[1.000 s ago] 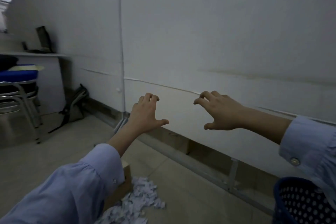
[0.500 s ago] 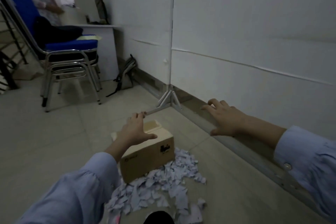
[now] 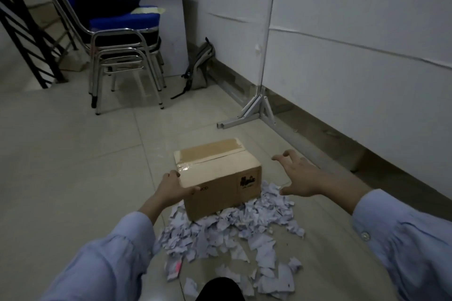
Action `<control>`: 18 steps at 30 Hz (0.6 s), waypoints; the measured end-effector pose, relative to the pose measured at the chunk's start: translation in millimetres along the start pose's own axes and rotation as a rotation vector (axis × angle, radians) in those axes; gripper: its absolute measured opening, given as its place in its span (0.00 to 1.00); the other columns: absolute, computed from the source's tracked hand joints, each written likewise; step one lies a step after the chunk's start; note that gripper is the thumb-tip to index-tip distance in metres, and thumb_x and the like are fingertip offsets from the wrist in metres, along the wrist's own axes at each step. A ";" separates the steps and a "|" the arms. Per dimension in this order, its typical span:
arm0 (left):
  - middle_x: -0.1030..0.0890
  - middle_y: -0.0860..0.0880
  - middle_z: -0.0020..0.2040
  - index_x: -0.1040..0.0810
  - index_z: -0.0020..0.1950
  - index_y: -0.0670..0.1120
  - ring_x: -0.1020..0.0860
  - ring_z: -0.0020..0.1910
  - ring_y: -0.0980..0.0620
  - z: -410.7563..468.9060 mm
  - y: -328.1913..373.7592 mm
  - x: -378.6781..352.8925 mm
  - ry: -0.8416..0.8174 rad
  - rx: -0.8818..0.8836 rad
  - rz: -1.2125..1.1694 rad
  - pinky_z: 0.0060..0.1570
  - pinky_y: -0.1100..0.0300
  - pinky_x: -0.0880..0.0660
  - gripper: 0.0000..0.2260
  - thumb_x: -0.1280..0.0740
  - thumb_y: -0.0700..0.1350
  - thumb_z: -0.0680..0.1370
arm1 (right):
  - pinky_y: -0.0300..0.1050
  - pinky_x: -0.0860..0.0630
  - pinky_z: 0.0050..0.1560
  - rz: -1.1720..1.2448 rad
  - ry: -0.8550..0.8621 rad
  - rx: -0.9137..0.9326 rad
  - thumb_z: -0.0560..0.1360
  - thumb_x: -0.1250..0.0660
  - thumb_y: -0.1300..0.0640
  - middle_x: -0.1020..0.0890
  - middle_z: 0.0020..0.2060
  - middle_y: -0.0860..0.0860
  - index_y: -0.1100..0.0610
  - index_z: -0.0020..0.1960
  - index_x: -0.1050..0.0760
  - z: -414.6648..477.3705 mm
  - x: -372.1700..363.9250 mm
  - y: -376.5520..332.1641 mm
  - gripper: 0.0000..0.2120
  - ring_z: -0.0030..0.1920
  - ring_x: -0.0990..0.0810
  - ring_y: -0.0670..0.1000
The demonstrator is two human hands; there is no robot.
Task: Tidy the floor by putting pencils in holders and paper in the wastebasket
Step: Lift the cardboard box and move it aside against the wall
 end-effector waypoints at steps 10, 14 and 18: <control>0.29 0.41 0.60 0.40 0.69 0.37 0.27 0.53 0.44 30.9 -48.2 -37.4 -0.053 0.291 -0.264 0.49 0.51 0.24 0.39 0.29 0.60 0.71 | 0.53 0.32 0.67 0.299 -0.170 -0.018 0.71 0.29 0.44 0.49 0.73 0.60 0.51 0.76 0.52 72.2 -60.7 6.3 0.44 0.67 0.31 0.63; 0.29 0.43 0.53 0.39 0.68 0.36 0.25 0.48 0.44 44.5 -55.5 -51.5 -0.043 0.395 -0.343 0.45 0.52 0.23 0.34 0.33 0.59 0.74 | 0.52 0.35 0.69 0.499 -0.202 -0.067 0.72 0.29 0.45 0.49 0.74 0.58 0.51 0.77 0.55 104.8 -85.6 14.6 0.45 0.71 0.37 0.61; 0.29 0.42 0.57 0.36 0.66 0.36 0.23 0.52 0.43 52.2 -58.1 -65.6 -0.073 0.445 -0.421 0.38 0.56 0.21 0.31 0.34 0.59 0.75 | 0.52 0.40 0.71 0.696 -0.183 -0.147 0.73 0.30 0.46 0.51 0.75 0.59 0.50 0.77 0.60 134.7 -107.0 24.9 0.47 0.74 0.44 0.60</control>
Point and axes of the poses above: each hand's wrist, its own z-axis towards the middle knuckle, its own x-axis out of the back of the hand, y = z × x, the point moved 8 cm from there along z, towards the middle knuckle
